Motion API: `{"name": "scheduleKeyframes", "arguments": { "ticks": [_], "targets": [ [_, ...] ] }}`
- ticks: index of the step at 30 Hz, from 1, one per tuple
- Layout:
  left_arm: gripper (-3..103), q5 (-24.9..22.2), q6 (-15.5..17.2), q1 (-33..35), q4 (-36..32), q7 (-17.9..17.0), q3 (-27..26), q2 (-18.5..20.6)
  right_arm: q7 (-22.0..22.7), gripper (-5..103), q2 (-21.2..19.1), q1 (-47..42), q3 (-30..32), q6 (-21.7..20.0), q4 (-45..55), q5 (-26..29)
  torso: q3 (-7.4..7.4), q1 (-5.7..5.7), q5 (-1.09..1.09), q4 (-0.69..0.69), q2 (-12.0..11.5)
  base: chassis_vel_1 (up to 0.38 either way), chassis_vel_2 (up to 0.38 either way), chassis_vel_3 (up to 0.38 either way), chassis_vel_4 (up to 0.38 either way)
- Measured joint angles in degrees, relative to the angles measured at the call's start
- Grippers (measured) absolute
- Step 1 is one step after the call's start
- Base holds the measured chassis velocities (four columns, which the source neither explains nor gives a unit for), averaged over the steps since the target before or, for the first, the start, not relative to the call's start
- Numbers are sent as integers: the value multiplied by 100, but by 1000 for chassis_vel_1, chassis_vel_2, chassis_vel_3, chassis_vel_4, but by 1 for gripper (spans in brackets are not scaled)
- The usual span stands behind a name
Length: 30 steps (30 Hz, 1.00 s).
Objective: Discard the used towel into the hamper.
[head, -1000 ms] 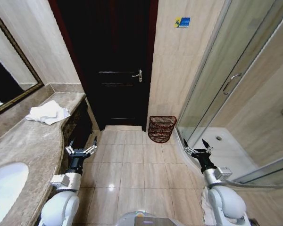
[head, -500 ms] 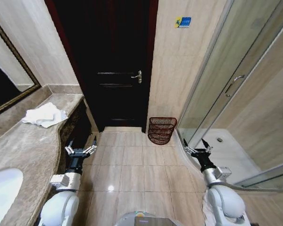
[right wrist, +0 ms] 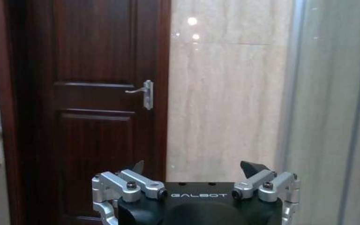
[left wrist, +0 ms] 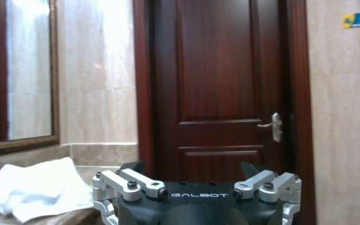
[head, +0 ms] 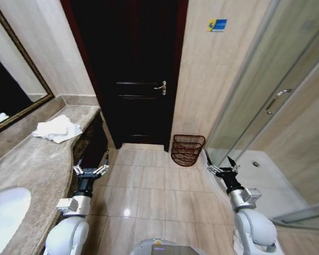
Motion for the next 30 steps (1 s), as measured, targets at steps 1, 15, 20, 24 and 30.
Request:
{"name": "scheduleKeyframes", "arguments": {
  "ticks": [1, 15, 20, 24, 30],
  "targets": [
    [100, 3, -7, 4, 0, 1, -3, -2, -2, 100, 1, 0, 0, 4, -2, 2, 0, 0, 0, 0, 0, 0, 140, 152, 10],
    [100, 47, -50, 30, 4, 27, -14, -9, -4, 100, 2, -5, 13, 25, 6, 19, 0, 0, 1, 1, 0, -7, 172, 167, -13],
    [100, 47, -61, 45, 4, 28, -24, -13, -13, 100, 2, -7, 11, 31, 6, 21, -1, 0, 1, 0, 0, -36, 165, 141, -35],
    [100, 47, -70, 51, 6, 28, -32, -13, -21, 100, -3, -3, 7, 32, 6, 22, 0, 0, 0, 0, 0, -29, 146, 152, -32],
    [100, 47, -86, 65, 9, 38, -45, -11, -34, 100, -13, 9, 5, 32, 7, 23, -1, 0, -1, 0, 0, -41, 167, 162, -32]
  ]
}}
